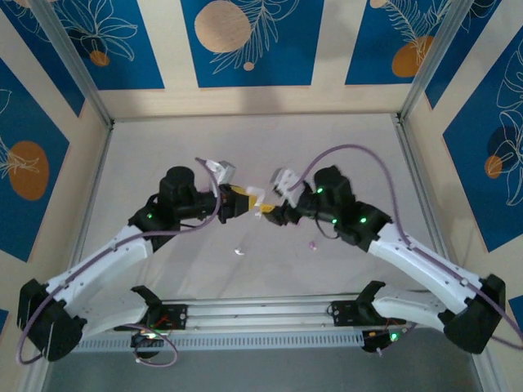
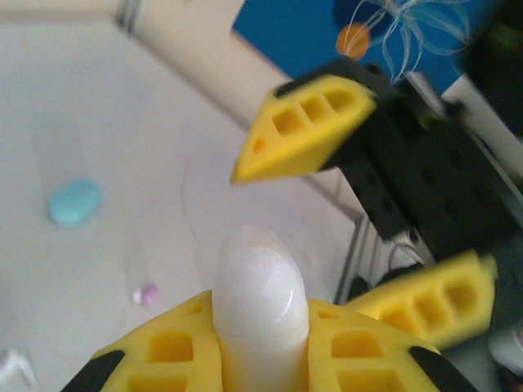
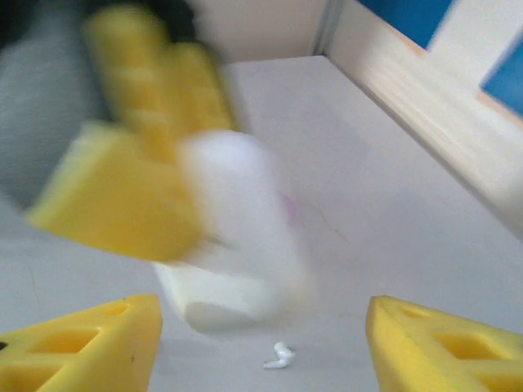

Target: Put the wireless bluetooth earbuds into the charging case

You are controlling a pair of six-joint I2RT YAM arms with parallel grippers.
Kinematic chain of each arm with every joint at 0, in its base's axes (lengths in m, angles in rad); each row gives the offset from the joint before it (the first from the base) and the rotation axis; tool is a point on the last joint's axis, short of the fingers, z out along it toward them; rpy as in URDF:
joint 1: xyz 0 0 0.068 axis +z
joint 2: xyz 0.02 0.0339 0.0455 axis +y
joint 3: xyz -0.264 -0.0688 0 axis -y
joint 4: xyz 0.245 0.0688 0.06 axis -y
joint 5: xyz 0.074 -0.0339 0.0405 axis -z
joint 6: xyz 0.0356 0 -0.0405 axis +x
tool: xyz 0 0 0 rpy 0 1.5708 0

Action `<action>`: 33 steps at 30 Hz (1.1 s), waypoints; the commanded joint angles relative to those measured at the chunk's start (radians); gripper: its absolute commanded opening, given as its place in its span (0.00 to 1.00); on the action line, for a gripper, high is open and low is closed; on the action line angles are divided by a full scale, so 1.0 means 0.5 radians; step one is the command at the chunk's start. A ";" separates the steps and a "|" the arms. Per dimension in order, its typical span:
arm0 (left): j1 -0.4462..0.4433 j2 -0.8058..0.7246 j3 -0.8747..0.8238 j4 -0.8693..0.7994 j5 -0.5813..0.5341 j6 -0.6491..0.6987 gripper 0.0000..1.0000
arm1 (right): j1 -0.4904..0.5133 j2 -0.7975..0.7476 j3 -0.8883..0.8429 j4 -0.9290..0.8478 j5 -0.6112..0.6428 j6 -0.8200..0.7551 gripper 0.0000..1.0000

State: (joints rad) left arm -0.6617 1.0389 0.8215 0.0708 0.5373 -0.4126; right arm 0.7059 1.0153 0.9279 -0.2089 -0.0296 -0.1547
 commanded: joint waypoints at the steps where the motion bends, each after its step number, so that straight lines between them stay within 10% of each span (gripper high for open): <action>1: -0.008 -0.202 -0.243 0.680 -0.140 0.155 0.06 | -0.384 -0.071 0.154 -0.153 -0.653 1.115 0.77; 7: -0.009 -0.238 -0.393 1.138 -0.188 0.407 0.04 | -0.679 0.129 0.269 -0.094 -1.369 2.135 0.74; 33: -0.008 -0.069 -0.318 1.309 -0.213 0.473 0.08 | -0.178 0.404 0.267 0.544 -0.940 3.301 0.76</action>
State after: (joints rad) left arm -0.6617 1.0031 0.6312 0.6682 0.4393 -0.1986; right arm 0.5976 1.2037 1.0679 0.0391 -0.5476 1.4372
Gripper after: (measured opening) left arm 0.205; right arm 0.773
